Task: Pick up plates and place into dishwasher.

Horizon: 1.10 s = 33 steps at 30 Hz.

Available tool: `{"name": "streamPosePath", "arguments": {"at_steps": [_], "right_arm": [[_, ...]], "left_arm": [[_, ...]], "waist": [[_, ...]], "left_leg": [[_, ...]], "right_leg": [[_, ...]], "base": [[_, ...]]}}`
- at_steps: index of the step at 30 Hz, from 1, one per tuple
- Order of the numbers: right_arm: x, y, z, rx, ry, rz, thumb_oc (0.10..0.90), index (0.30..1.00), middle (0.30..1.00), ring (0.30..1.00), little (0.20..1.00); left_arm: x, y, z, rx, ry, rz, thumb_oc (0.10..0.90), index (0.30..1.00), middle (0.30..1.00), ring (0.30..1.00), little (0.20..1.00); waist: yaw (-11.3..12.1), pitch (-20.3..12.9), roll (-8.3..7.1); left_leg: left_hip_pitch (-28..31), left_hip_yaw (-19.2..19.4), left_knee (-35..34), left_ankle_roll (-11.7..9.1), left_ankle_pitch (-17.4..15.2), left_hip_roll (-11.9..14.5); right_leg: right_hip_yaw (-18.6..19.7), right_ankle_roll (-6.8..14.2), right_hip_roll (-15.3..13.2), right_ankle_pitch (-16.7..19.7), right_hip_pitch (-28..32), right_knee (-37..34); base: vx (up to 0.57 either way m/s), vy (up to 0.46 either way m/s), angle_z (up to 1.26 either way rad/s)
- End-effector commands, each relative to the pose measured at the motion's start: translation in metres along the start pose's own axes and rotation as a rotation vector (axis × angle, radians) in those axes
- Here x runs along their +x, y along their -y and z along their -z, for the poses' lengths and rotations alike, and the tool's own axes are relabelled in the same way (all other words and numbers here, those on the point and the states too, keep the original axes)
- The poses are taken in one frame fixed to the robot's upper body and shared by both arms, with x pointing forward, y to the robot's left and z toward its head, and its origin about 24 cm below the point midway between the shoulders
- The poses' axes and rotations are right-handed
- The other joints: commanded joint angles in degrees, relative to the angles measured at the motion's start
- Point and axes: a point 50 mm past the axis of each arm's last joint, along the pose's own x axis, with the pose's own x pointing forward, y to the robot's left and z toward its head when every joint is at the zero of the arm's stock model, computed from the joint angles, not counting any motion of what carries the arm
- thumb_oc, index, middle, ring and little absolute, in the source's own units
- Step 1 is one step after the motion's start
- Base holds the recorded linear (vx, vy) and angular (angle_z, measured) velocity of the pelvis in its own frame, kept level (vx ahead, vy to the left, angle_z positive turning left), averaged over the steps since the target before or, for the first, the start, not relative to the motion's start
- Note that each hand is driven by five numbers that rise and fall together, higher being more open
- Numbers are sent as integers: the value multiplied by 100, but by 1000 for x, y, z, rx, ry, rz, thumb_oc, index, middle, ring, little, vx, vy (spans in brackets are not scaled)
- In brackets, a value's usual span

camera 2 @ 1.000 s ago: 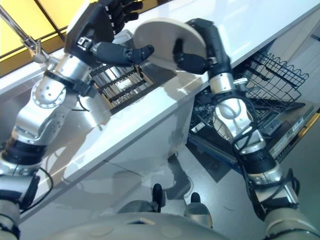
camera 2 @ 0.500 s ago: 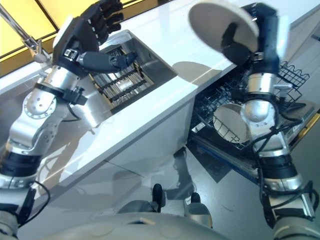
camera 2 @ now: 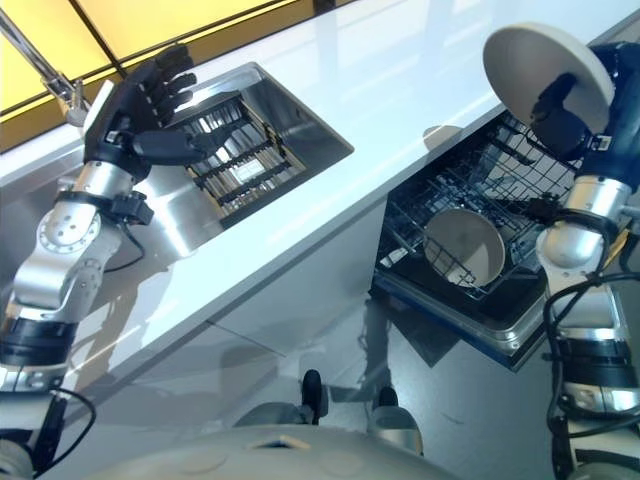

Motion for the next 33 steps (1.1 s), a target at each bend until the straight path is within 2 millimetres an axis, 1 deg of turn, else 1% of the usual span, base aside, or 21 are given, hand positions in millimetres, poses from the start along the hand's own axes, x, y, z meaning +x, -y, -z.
{"name": "streamPosePath", "arguments": {"at_steps": [1, 3, 5, 7, 11, 15, 18, 24, 26, 28, 29, 31, 33], "right_arm": [[24, 29, -20, -70, 161, 154, 100, 300, 300, 300, 200], [23, 30, -11, -128, 130, 138, 100, 300, 300, 300, 200], [22, 29, -5, -150, 101, 120, 100, 300, 300, 300, 200], [20, 28, 2, -212, 89, 102, 100, 300, 300, 300, 200], [16, 28, 13, -294, 56, 79, 100, 300, 300, 300, 200], [14, 35, 35, -391, -35, 52, 100, 300, 300, 300, 200], [18, 39, 44, -457, -84, 33, 100, 300, 300, 300, 200], [35, 44, 57, -578, -174, 17, 100, 300, 300, 300, 200], [40, 46, 59, -618, -191, 11, 100, 300, 300, 300, 200], [43, 47, 61, -642, -199, 8, 100, 300, 300, 300, 200], [46, 50, 62, -666, -210, 11, 100, 300, 300, 300, 200], [52, 56, 60, -690, -212, 32, 100, 300, 300, 300, 200], [62, 64, 55, -703, -205, 66, 100, 300, 300, 300, 200]], "left_arm": [[3, -25, -24, 131, 147, -104, 800, 900, 900, 900, 900], [2, -29, -18, 213, 107, -104, 800, 900, 900, 900, 900], [2, -32, -12, 238, 77, -113, 800, 900, 900, 900, 900], [0, -36, -5, 230, 49, -127, 800, 900, 900, 900, 900], [-6, -36, 5, 216, 11, -130, 800, 900, 900, 900, 900], [-11, -34, 14, 214, -28, -112, 800, 900, 900, 900, 900], [-12, -33, 14, 215, -37, -91, 800, 900, 900, 900, 900], [-8, -29, 8, 238, -22, -56, 800, 900, 900, 900, 900], [-6, -29, 6, 234, -19, -50, 800, 900, 900, 900, 900], [-5, -30, 5, 234, -16, -47, 800, 900, 900, 900, 900], [-6, -31, 2, 232, -10, -37, 800, 900, 900, 900, 900], [-7, -33, -2, 239, 4, -29, 800, 900, 900, 900, 900], [-6, -35, -4, 239, 23, -28, 800, 900, 900, 900, 900]], "waist": [[10, -912, -129], [12, -887, -116], [14, -861, -112], [19, -834, -112], [35, -799, -109], [68, -747, -115], [112, -676, -110], [218, -434, -78], [252, -378, -74], [270, -324, -68], [306, -286, -77], [346, -210, -82], [386, -107, -65]], "left_leg": [[423, 166, 14, -2, -718, -89], [434, 143, 14, 14, -724, -90], [440, 131, 14, 27, -718, -90], [459, 139, 14, 33, -723, -93], [464, 139, 14, 38, -727, -95], [458, 121, 14, 46, -733, -91], [442, 102, 14, 47, -717, -91], [335, 68, 44, 23, -678, -80], [333, 49, 43, 11, -720, -69], [292, 51, 56, 7, -664, -61], [307, 23, 51, 6, -708, -42], [237, 1, 68, -9, -675, -17], [148, -46, 81, -36, -630, -1]], "right_leg": [[-60, -109, 380, -92, -282, 439], [-38, -114, 389, -119, -300, 491], [-30, -121, 394, -140, -318, 541], [-38, -114, 389, -150, -312, 559], [-56, -106, 382, -157, -310, 569], [-88, -99, 375, -179, -331, 608], [-122, -101, 368, -186, -358, 645], [-225, -111, 360, -196, -477, 728], [-249, -106, 366, -258, -471, 738], [-267, -115, 372, -218, -502, 756], [-269, -119, 392, -295, -484, 776], [-289, -144, 416, -318, -539, 824], [-311, -174, 443, -331, -606, 859]], "base": [[0, 0, 0], [0, 0, 0], [-13, -42, 0], [5, -20, 0], [0, 0, 0], [25, -29, 3], [26, -49, 3], [-8, -69, 5], [25, -97, 10], [45, -120, 10], [102, -190, 9], [41, -183, 6], [-48, -132, 8]]}}
